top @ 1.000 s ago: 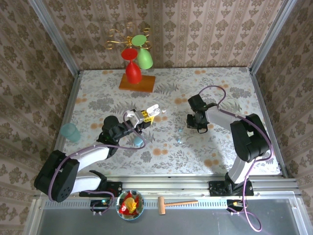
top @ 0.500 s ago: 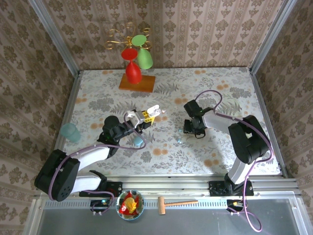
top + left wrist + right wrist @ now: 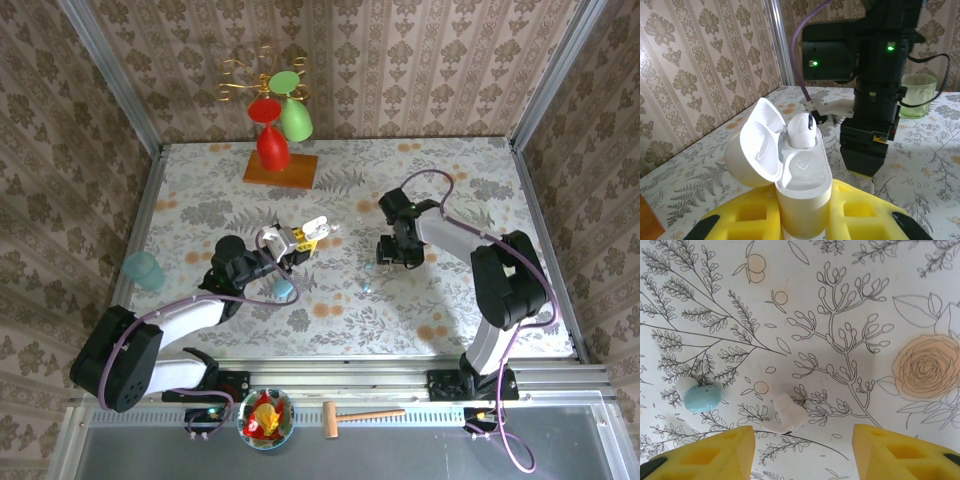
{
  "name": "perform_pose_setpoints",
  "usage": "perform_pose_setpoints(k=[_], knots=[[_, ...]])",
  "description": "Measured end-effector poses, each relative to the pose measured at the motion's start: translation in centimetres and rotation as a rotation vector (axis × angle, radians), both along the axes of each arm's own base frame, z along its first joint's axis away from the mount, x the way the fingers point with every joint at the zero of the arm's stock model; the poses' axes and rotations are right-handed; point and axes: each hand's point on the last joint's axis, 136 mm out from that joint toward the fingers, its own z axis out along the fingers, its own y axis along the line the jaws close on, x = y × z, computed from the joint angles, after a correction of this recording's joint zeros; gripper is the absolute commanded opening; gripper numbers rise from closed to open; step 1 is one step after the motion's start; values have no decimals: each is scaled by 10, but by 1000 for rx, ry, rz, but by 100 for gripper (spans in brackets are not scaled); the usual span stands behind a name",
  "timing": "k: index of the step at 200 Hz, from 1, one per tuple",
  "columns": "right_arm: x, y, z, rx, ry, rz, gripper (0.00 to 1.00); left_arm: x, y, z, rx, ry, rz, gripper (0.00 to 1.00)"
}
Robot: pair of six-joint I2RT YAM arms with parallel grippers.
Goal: Insert wireless bluetooth earbuds into charging case
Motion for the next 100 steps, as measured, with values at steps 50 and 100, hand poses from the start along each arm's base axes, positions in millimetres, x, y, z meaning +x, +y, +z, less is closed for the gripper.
perform_pose_setpoints(k=[50, 100], knots=[[7, 4, -13, -43, 108, 75, 43, 0, 0, -1, 8, -7, 2, 4], [1, 9, -26, -29, 180, 99, 38, 2, 1, -1, 13, -17, 13, 4]])
